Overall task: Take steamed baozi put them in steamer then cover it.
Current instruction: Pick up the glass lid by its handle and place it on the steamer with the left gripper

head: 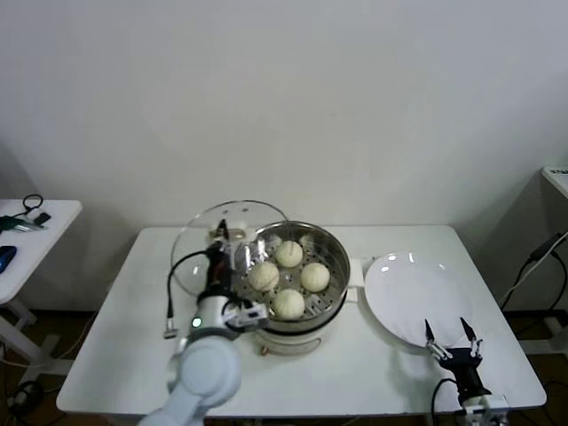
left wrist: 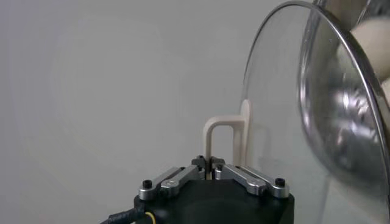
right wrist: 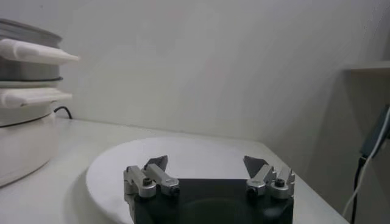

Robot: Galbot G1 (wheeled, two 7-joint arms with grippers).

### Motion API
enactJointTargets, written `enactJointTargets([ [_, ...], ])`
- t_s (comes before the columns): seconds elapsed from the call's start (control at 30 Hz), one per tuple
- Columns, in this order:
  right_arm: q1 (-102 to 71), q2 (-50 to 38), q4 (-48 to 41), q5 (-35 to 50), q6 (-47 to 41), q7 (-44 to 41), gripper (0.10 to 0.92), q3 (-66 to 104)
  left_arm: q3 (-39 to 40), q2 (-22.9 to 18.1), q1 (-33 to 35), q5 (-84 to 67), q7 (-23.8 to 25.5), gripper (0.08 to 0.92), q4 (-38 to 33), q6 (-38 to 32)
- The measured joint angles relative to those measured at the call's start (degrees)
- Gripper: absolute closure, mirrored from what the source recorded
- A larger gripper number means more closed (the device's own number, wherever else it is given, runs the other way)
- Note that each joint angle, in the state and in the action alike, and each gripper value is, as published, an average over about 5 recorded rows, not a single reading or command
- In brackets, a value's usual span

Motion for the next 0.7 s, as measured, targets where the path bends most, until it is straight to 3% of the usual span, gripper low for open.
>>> enactJointTargets([
  [0.37, 0.5, -1.1, -0.8, 1.8, 0.5, -0.1, 0.203, -0.2, 7.4, -11.8, -1.5, 9.7, 1.5, 0.864, 6.8, 0.7],
  [0.7, 0.1, -0.9, -1.1, 2.4, 1.5, 0.1, 0.203, -0.2, 8.3, -15.4, -1.6, 12.8, 0.1, 0.864, 12.1, 0.9],
])
